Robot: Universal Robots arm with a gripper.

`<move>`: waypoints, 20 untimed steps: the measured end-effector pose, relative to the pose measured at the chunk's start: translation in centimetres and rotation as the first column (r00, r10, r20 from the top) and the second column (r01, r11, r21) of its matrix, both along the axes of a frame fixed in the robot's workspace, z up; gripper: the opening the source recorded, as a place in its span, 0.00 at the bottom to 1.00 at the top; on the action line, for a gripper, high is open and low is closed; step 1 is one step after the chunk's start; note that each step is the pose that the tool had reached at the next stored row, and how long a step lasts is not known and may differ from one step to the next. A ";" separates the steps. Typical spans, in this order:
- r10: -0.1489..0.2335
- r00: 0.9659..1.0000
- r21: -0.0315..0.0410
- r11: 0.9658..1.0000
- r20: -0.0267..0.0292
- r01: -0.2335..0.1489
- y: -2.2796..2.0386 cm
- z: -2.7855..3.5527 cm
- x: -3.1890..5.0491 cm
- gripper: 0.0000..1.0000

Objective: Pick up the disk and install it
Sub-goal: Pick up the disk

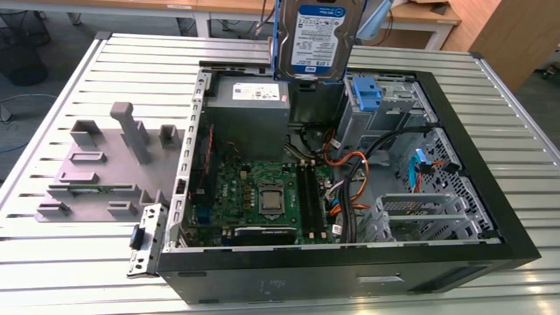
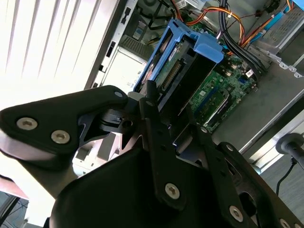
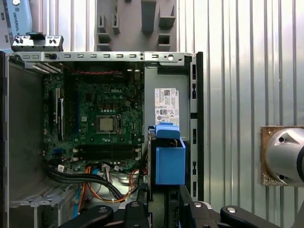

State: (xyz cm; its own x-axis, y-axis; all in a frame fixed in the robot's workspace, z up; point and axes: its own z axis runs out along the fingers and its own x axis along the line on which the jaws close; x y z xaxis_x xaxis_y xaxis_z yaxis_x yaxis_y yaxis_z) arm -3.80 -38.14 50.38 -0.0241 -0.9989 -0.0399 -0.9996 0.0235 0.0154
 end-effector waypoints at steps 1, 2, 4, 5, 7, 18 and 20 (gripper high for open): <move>0.000 1.000 0.000 1.000 0.000 0.000 0.00 0.00 0.00 0.35; 0.000 1.000 0.000 1.000 0.000 0.000 0.00 0.00 0.00 0.35; 0.000 1.000 0.000 1.000 0.000 0.000 -0.04 0.00 0.00 0.35; 0.000 1.000 0.000 1.000 0.000 0.000 -0.04 0.00 0.00 0.35; 0.000 1.000 0.000 1.000 0.000 0.000 -0.08 0.00 0.00 0.35; 0.000 1.000 0.000 1.000 0.000 0.000 -0.98 0.00 0.00 0.35; 0.000 1.000 0.000 1.000 0.000 0.000 -1.25 0.00 0.00 0.35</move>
